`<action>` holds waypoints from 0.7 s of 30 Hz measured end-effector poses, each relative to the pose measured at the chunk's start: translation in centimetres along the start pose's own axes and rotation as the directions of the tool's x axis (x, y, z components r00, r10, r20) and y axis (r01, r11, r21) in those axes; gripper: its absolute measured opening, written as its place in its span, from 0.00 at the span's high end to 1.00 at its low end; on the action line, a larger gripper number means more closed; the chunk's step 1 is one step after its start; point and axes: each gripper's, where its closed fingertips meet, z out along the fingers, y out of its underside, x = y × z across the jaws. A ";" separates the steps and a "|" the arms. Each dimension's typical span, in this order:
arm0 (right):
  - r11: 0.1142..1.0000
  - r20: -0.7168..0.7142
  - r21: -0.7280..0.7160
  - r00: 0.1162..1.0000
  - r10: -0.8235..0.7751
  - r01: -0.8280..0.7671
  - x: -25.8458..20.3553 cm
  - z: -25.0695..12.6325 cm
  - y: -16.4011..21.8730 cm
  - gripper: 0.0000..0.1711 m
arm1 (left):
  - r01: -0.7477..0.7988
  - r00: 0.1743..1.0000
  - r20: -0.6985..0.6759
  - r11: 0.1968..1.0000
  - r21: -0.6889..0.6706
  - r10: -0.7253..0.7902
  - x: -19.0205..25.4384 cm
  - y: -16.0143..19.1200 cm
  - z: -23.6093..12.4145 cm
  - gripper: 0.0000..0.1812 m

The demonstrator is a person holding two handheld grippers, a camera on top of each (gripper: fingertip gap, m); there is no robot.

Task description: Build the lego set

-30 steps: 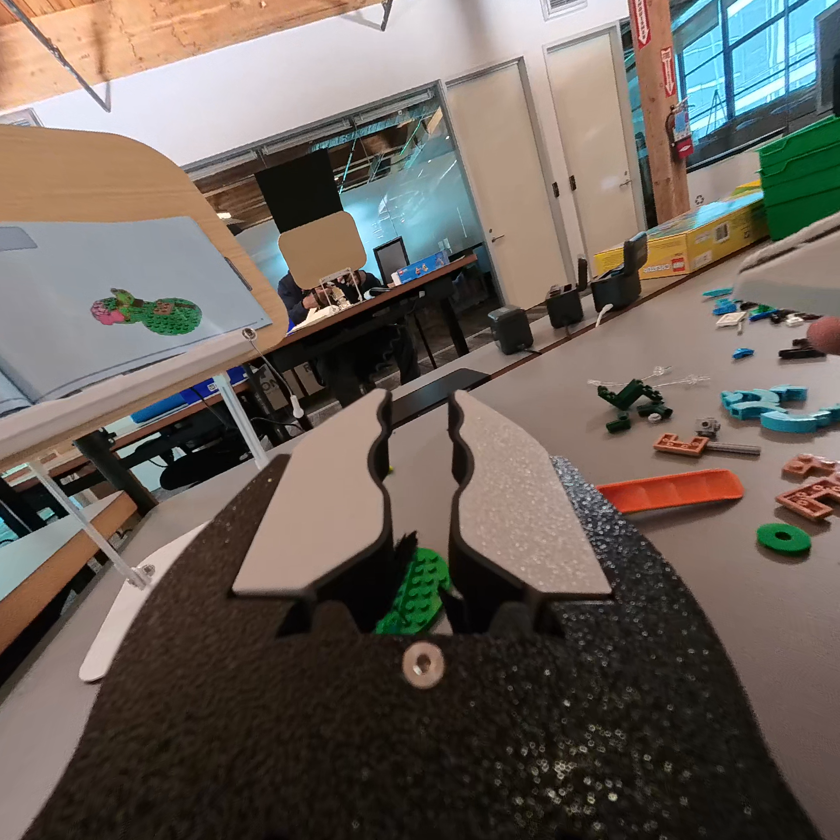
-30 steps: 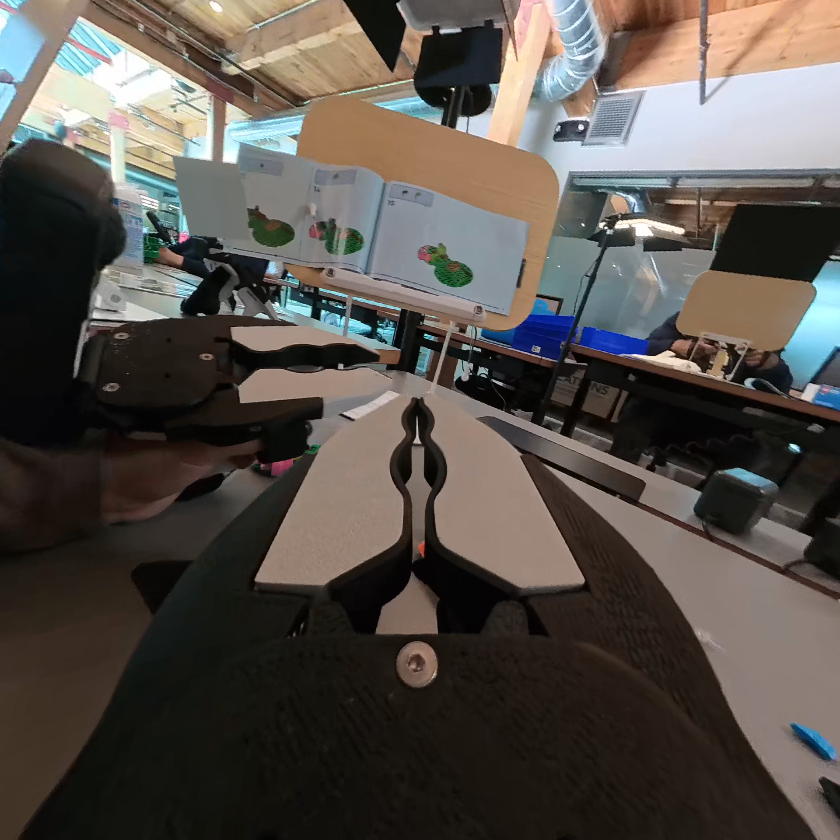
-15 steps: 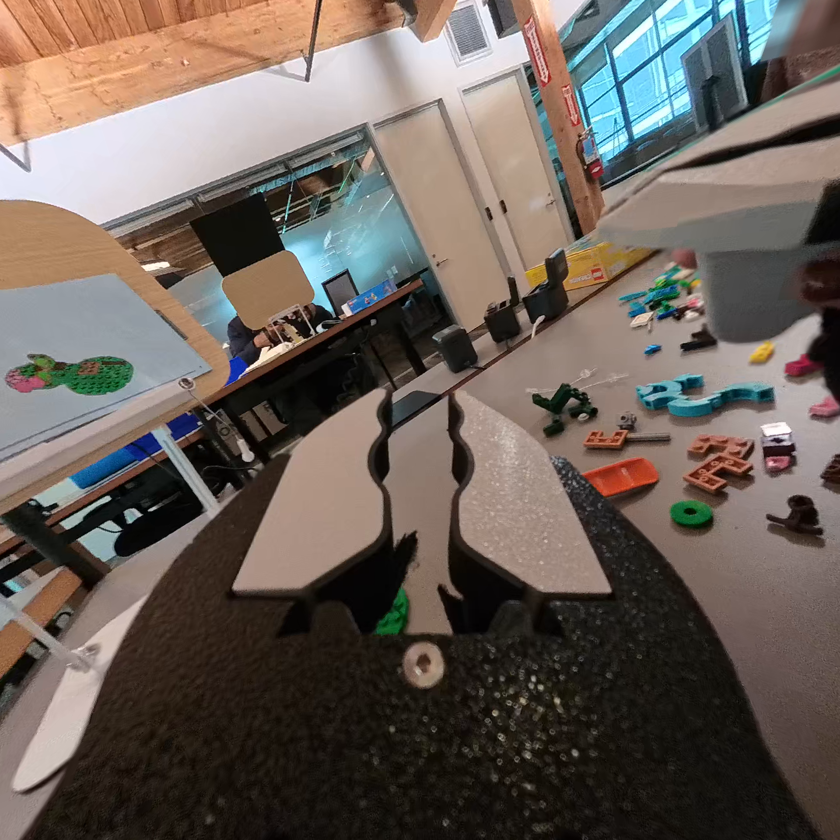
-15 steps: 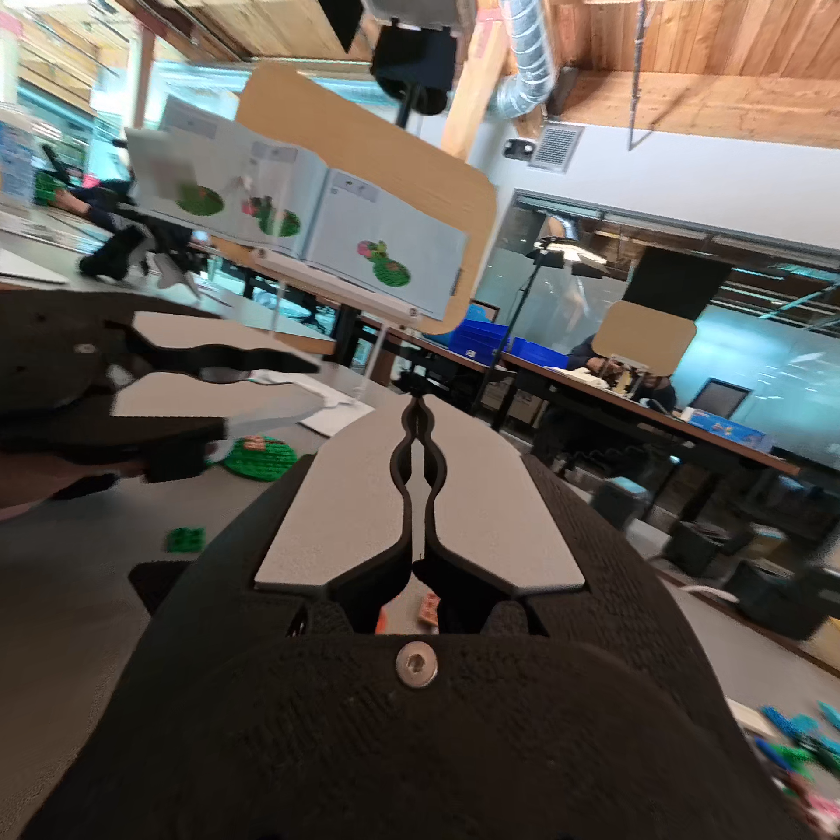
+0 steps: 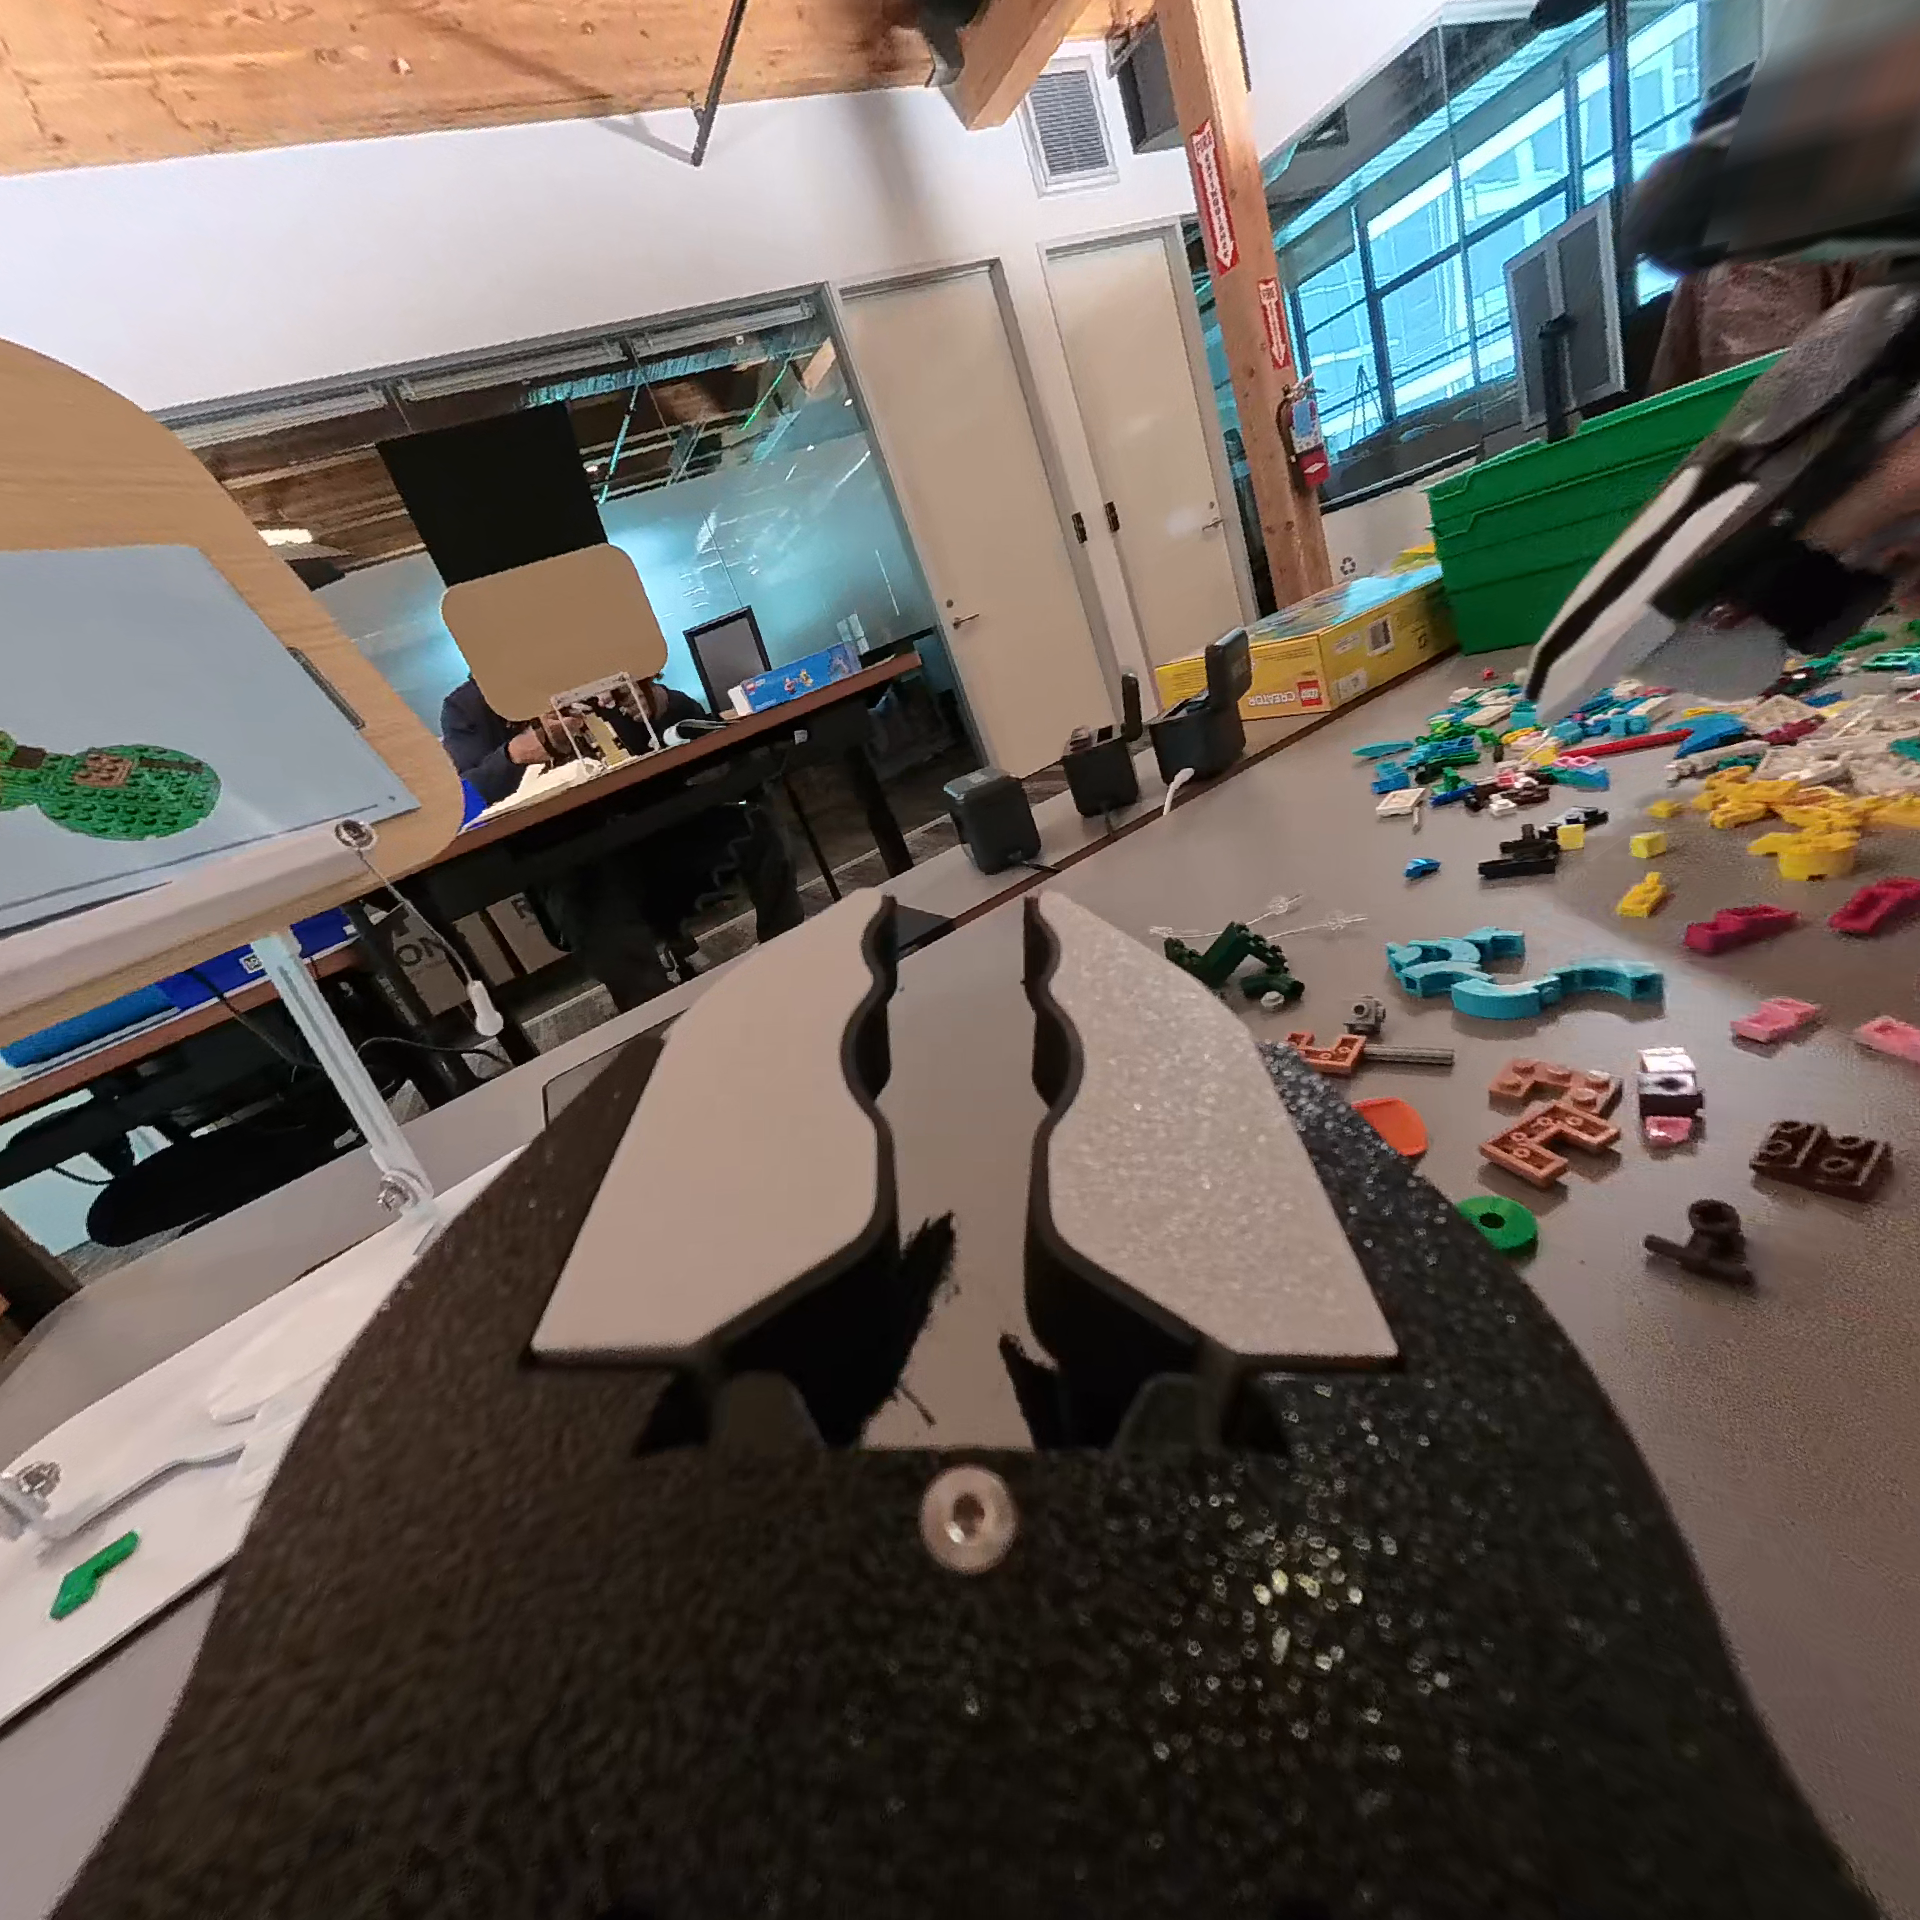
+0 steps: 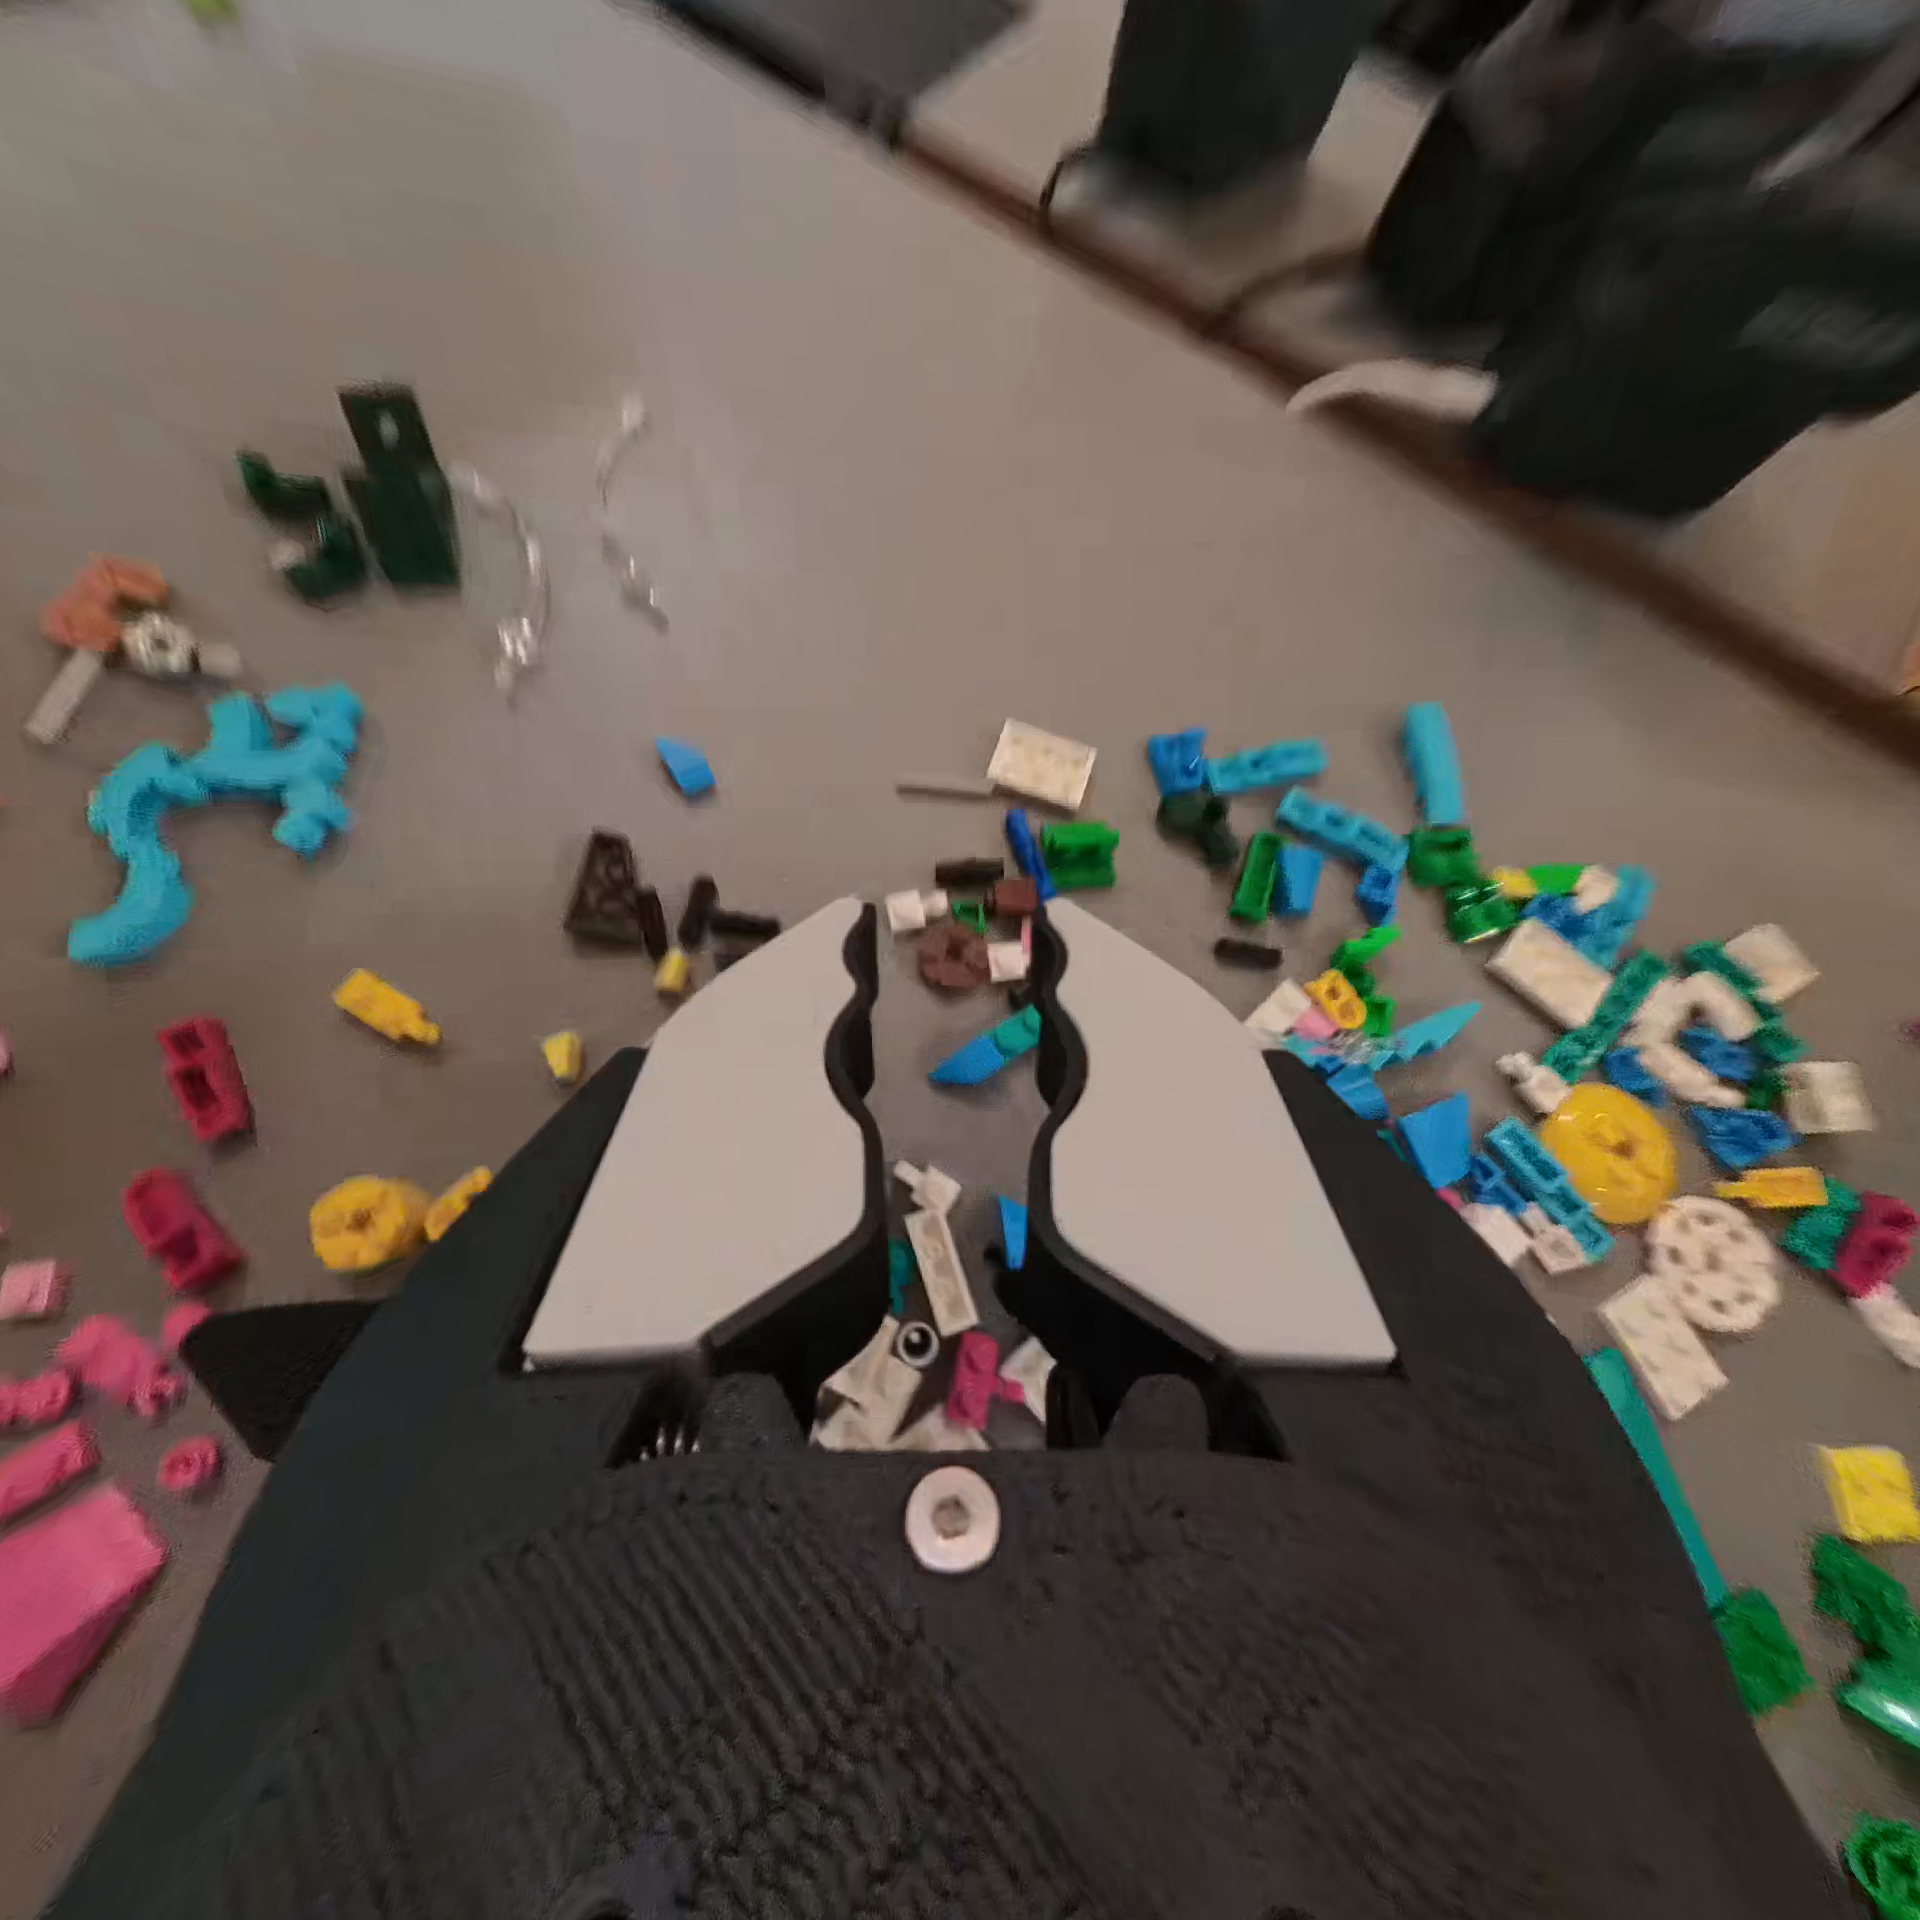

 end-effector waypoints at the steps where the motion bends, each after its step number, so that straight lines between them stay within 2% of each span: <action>1: 0.999 0.040 -0.049 0.999 0.002 0.000 0.2 0.5 0.6 0.84 | -0.009 1.000 -0.004 1.000 -0.001 0.009 0.1 0.0 0.0 0.88; 6: 0.985 0.126 -0.168 0.992 -0.003 0.024 1.1 2.9 2.1 0.85 | -0.030 0.999 -0.010 1.000 -0.006 0.030 0.4 0.1 0.1 0.87; 11: 0.988 0.170 -0.153 0.984 0.047 -0.021 1.6 3.4 1.3 0.89 | -0.023 1.000 -0.013 1.000 -0.007 0.023 0.4 0.2 0.2 0.88; 21: 0.975 0.202 -0.221 0.979 0.027 0.018 1.6 3.5 1.6 0.92 | -0.025 0.999 -0.020 1.000 -0.004 0.025 0.5 0.2 0.2 0.88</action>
